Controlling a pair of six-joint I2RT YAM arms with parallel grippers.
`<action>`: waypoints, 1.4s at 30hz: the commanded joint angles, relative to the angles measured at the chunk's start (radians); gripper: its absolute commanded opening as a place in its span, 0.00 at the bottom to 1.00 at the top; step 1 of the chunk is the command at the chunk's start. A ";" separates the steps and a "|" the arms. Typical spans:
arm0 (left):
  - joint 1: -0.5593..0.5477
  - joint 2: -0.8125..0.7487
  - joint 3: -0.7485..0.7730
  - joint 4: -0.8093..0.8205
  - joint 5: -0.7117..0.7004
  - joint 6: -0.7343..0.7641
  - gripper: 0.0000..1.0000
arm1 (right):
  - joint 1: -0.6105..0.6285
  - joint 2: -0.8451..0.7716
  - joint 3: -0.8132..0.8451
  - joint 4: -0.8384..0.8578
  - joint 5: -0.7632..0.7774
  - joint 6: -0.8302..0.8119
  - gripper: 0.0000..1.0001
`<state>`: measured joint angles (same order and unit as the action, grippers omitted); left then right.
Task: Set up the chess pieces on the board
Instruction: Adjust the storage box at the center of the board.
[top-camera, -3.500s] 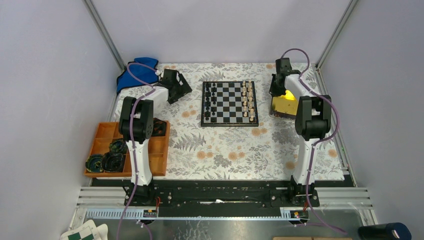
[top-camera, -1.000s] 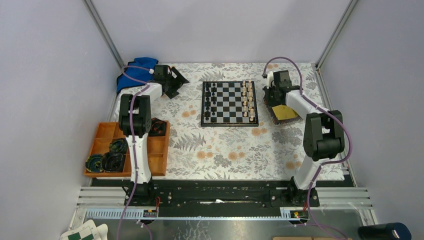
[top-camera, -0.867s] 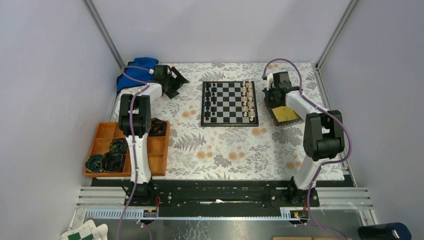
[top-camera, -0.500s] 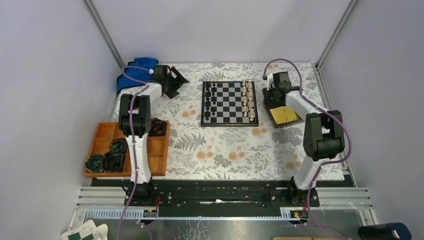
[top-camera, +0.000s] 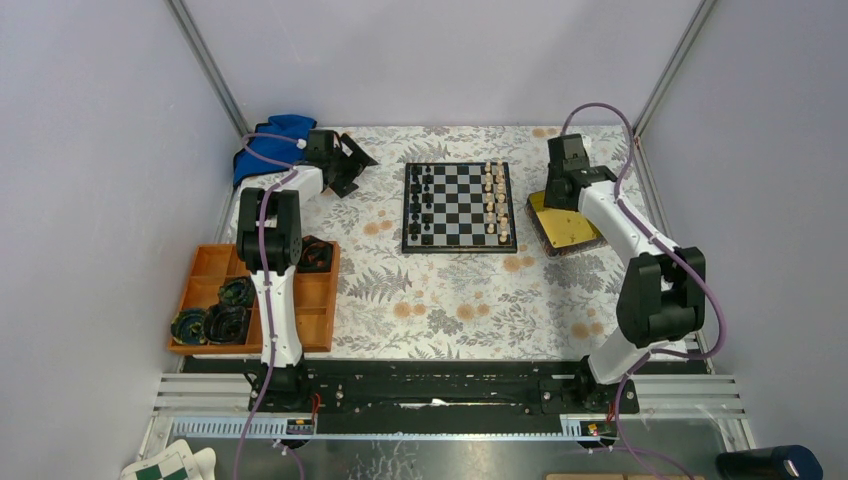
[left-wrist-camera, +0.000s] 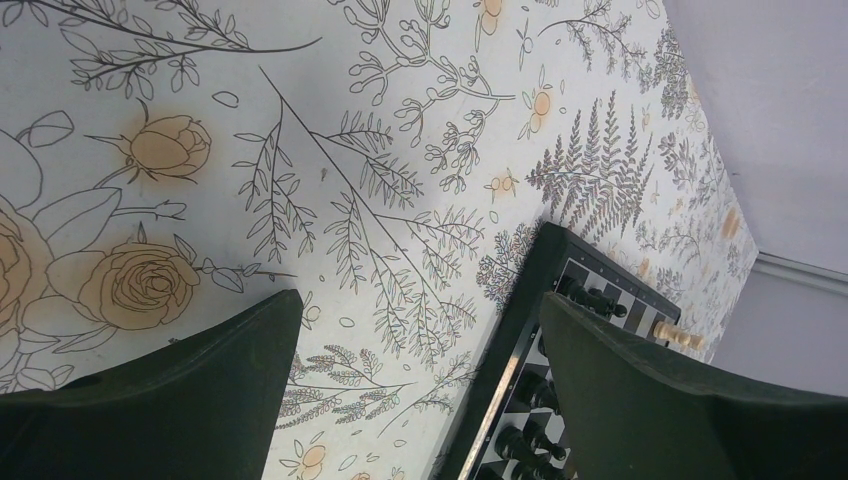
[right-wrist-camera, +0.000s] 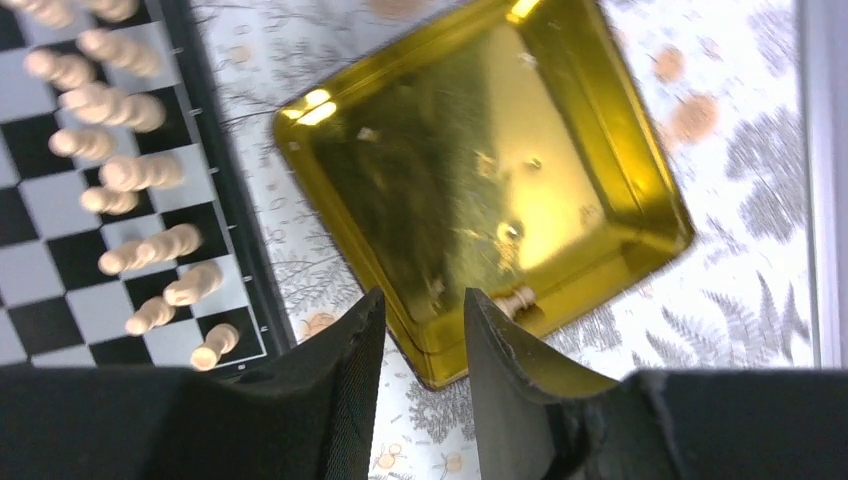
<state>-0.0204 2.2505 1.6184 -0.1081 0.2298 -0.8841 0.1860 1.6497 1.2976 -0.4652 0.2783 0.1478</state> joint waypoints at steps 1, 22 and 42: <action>0.004 0.081 -0.040 -0.117 0.003 0.002 0.99 | 0.011 -0.049 0.038 -0.216 0.311 0.350 0.41; 0.006 0.102 -0.029 -0.117 0.003 0.011 0.99 | -0.041 0.061 -0.070 -0.314 0.383 0.759 0.41; 0.016 0.115 -0.026 -0.118 0.000 0.024 0.99 | -0.098 0.111 -0.069 -0.230 0.320 0.675 0.39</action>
<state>-0.0109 2.2654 1.6321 -0.0994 0.2558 -0.8848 0.0910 1.8027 1.2007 -0.6868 0.5995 0.8246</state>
